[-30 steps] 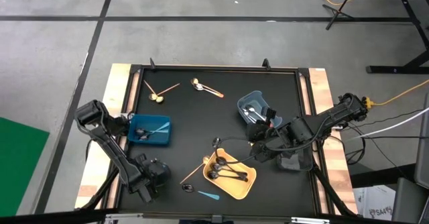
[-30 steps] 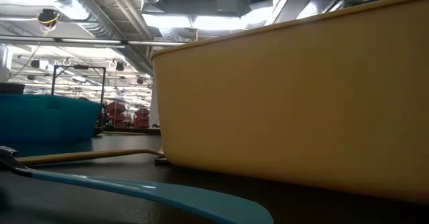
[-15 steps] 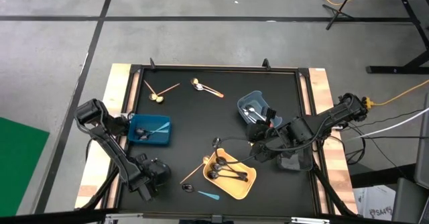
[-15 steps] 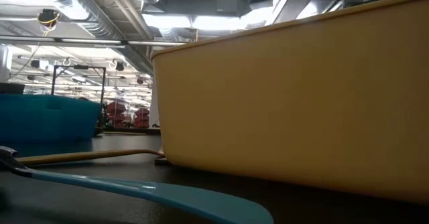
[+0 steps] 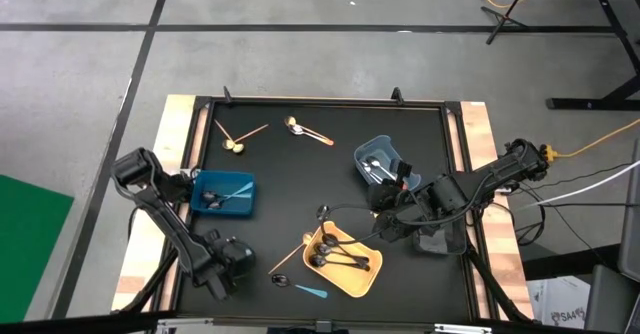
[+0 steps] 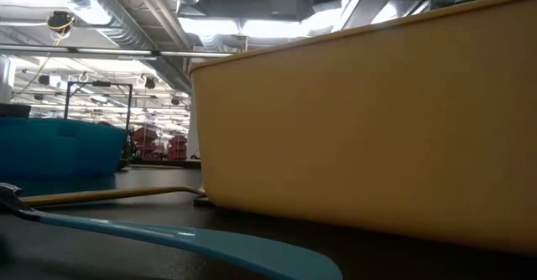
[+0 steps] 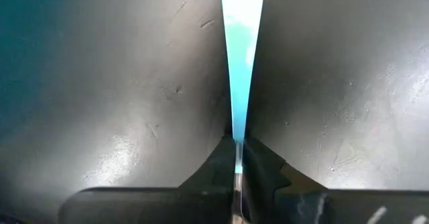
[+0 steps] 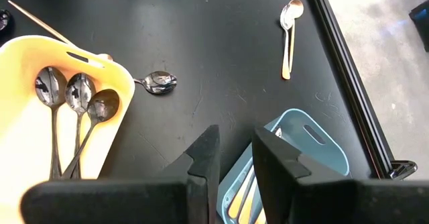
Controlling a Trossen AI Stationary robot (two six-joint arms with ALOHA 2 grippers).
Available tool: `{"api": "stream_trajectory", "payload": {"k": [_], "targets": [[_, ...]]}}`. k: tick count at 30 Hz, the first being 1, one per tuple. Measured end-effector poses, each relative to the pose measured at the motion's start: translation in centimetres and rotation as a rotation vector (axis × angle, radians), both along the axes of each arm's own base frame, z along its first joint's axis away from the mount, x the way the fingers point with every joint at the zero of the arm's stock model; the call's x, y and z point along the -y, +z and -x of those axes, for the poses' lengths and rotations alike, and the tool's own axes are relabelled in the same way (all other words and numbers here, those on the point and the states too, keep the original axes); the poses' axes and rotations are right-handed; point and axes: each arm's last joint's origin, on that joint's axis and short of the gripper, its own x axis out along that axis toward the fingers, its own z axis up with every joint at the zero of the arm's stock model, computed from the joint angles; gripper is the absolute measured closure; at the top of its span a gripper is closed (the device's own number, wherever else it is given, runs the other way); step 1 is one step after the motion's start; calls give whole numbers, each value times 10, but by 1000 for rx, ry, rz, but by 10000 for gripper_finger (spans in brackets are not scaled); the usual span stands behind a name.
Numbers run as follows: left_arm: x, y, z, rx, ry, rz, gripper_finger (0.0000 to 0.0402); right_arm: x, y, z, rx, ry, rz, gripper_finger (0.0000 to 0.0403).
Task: Sort silverware by color (type)
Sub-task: Put the blue spoon into the blue bin
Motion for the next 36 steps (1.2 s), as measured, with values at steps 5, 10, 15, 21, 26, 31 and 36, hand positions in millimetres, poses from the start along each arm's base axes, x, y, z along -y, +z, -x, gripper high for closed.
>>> {"api": "stream_trajectory", "payload": {"k": [5, 10, 15, 21, 26, 31, 36], "targets": [[7, 15, -19, 84, -114, 13, 396, 0, 0, 0, 5, 0, -3, 325], [9, 39, -41, 142, -279, 34, 396, -1, 1, -3, 32, 0, -16, 325], [-6, 70, -67, 166, -417, -66, 396, -2, 2, -3, 38, 0, -19, 325], [-34, 116, -89, 144, -535, -265, 396, -2, 2, -3, 38, 0, -19, 325], [-61, 145, -97, 84, -567, -372, 396, -2, 1, -3, 30, 9, -39, 325], [-92, 166, -88, 100, -536, -401, 396, -3, 1, -3, 24, 15, -52, 325], [-121, 173, -61, 129, -484, -417, 396, -3, 1, -3, 25, 15, -52, 325]]}}
